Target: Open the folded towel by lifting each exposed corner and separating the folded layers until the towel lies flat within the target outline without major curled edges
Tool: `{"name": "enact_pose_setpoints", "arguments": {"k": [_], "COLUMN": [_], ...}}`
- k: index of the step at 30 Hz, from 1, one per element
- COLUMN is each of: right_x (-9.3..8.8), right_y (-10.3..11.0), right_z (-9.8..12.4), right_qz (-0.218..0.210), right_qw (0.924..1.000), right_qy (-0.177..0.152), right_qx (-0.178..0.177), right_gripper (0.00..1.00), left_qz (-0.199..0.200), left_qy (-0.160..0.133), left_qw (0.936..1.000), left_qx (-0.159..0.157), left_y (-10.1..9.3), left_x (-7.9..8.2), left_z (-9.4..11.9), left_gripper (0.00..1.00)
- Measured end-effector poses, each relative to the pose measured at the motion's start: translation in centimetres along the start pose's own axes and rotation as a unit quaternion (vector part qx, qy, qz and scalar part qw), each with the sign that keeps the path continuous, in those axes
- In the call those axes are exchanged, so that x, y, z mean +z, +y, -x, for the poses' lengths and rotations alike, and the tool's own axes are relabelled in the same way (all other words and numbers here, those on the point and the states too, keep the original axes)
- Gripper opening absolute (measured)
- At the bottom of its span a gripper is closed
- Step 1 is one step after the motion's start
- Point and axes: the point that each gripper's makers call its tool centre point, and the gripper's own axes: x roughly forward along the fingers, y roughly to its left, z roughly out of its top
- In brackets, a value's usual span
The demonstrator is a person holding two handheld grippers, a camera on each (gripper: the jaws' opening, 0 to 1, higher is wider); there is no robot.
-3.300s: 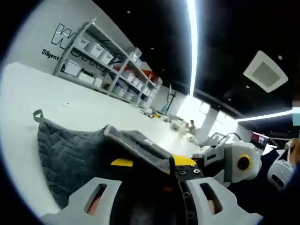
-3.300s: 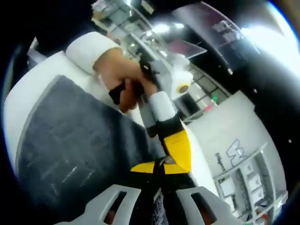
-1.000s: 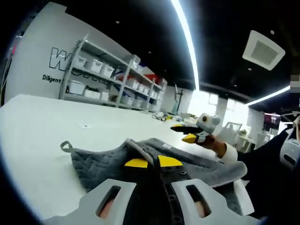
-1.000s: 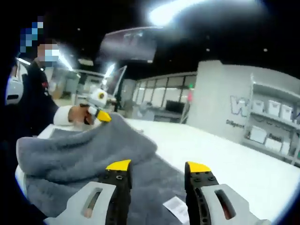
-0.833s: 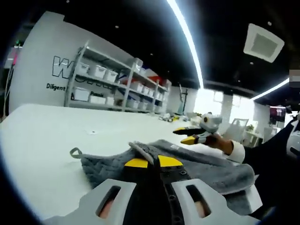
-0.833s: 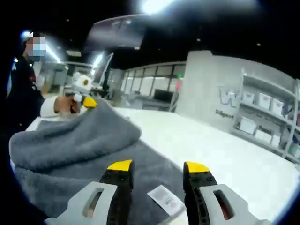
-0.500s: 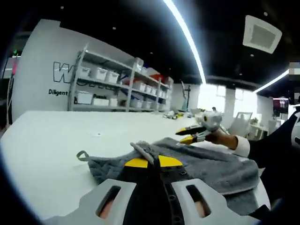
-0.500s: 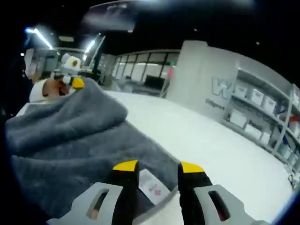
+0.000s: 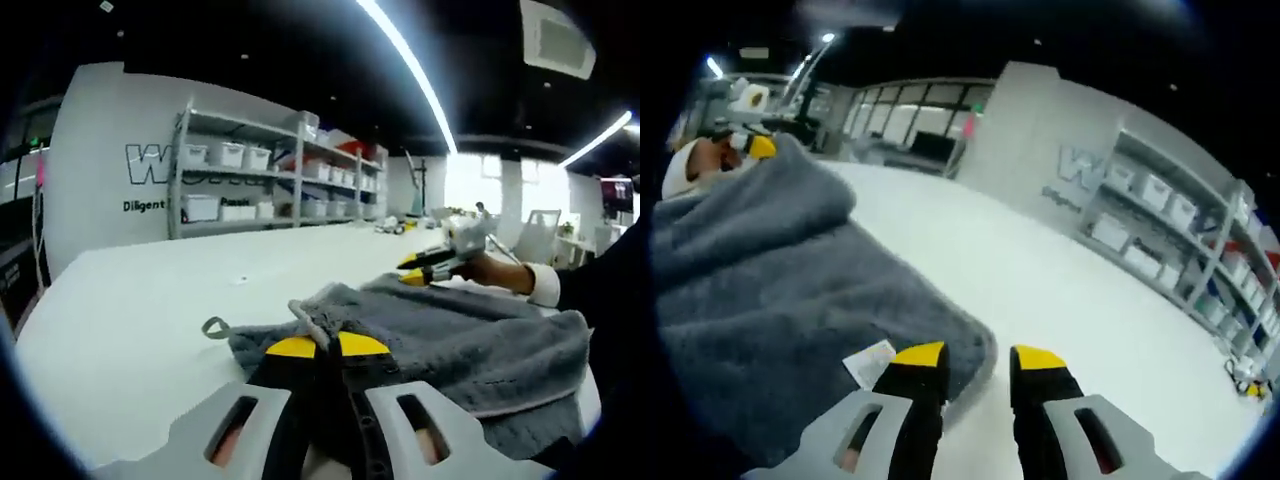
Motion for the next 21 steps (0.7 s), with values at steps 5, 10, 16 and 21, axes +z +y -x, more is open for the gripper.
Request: {"name": "enact_pose_setpoints", "arguments": {"k": [5, 10, 16, 21], "right_x": [-0.3, -0.5, -0.4, -0.6], "right_y": [0.0, 0.5, 0.8, 0.2], "right_z": [-0.2, -0.4, -0.2, 0.3], "right_qz": [-0.041, -0.077, -0.018, -0.004], "right_qw": [0.9991, 0.9965, 0.9993, 0.9993], "right_qy": [0.008, 0.012, 0.016, 0.018], "right_qx": [0.007, 0.029, 0.028, 0.031], "right_gripper": [0.16, 0.08, 0.00, 0.00], "left_qz": [-0.003, -0.005, -0.027, -0.028], "left_qy": [0.000, 0.013, 0.025, 0.029], "left_qw": [1.0000, 0.9996, 0.9989, 0.9985], "left_qx": [0.006, 0.024, 0.028, 0.037], "left_y": [0.5, 1.6, 2.0, 2.5], "left_x": [0.1, -0.4, -0.7, -0.8], "left_z": [0.2, 0.4, 0.6, 0.8], "left_gripper": [0.04, 0.04, 0.04, 0.04]}}
